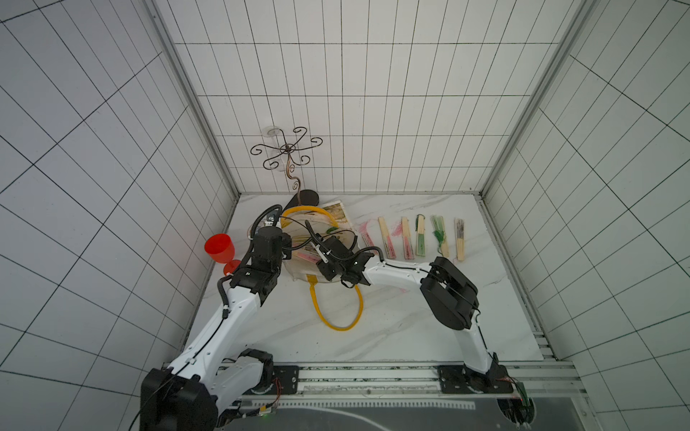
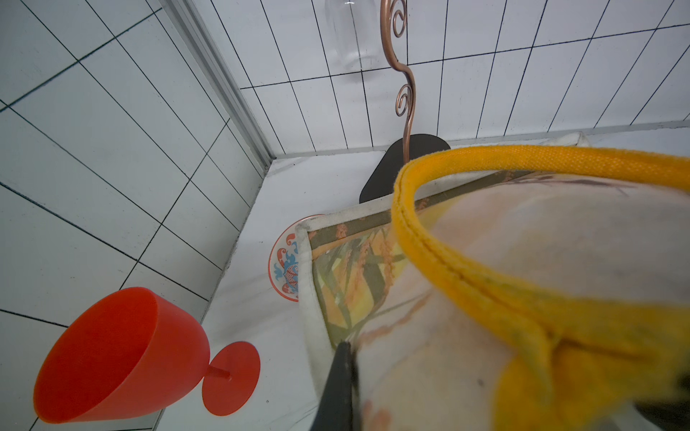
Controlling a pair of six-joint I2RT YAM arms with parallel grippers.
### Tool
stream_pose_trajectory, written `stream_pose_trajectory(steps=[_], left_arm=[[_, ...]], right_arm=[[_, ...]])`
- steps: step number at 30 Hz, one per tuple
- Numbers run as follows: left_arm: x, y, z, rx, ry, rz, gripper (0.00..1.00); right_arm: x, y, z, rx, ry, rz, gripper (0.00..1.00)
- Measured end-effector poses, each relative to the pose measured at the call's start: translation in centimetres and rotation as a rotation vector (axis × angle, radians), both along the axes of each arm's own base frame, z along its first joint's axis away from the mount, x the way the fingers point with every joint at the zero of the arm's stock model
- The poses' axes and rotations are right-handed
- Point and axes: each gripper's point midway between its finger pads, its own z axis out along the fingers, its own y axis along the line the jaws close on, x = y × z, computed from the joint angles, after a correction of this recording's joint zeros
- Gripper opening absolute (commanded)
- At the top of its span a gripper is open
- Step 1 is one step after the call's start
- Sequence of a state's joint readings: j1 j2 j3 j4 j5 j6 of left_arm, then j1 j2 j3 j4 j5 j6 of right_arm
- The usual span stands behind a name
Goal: Take out the folding fans from the tote bags
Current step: Pick up the folding fan from the canvas bag.
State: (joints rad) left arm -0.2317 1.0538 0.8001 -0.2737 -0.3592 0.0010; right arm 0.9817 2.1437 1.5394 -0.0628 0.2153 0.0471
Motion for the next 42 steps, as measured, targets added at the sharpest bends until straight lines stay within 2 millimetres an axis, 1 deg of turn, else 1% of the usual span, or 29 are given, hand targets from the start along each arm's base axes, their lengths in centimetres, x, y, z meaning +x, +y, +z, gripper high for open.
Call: stream_pose_trajectory(steps=[3, 7, 10, 15, 22, 27, 34, 36, 42], left_arm=[[0.0, 0.0, 0.0, -0.001, 0.001, -0.002, 0.00], [0.0, -0.2, 0.0, -0.005, 0.000, -0.009, 0.00], [0.0, -0.3, 0.0, -0.008, 0.001, -0.015, 0.00], [0.0, -0.4, 0.0, -0.010, 0.001, -0.018, 0.00], [0.0, -0.5, -0.1, -0.015, 0.003, -0.027, 0.00], [0.1, -0.7, -0.1, -0.018, 0.004, -0.034, 0.00], [0.1, -0.7, -0.2, -0.017, 0.006, -0.034, 0.00], [0.1, -0.7, -0.2, -0.017, 0.006, -0.034, 0.00], [0.1, -0.6, -0.3, -0.015, 0.009, -0.031, 0.00]], right_arm=[[0.3, 0.3, -1.3, -0.027, -0.001, 0.014, 0.63], [0.4, 0.5, -2.6, -0.059, -0.004, 0.039, 0.68], [0.6, 0.9, -3.1, -0.075, -0.014, 0.055, 0.70], [1.1, 1.6, -3.2, -0.093, -0.041, 0.085, 0.70], [1.6, 1.7, -3.6, -0.139, -0.083, 0.112, 0.61], [1.9, 2.0, -4.0, -0.157, -0.097, 0.129, 0.48], [1.7, 2.2, -4.1, -0.159, -0.094, 0.149, 0.31], [1.7, 2.3, -4.0, -0.158, -0.094, 0.151, 0.29], [1.6, 2.3, -3.4, -0.145, -0.097, 0.148, 0.28]])
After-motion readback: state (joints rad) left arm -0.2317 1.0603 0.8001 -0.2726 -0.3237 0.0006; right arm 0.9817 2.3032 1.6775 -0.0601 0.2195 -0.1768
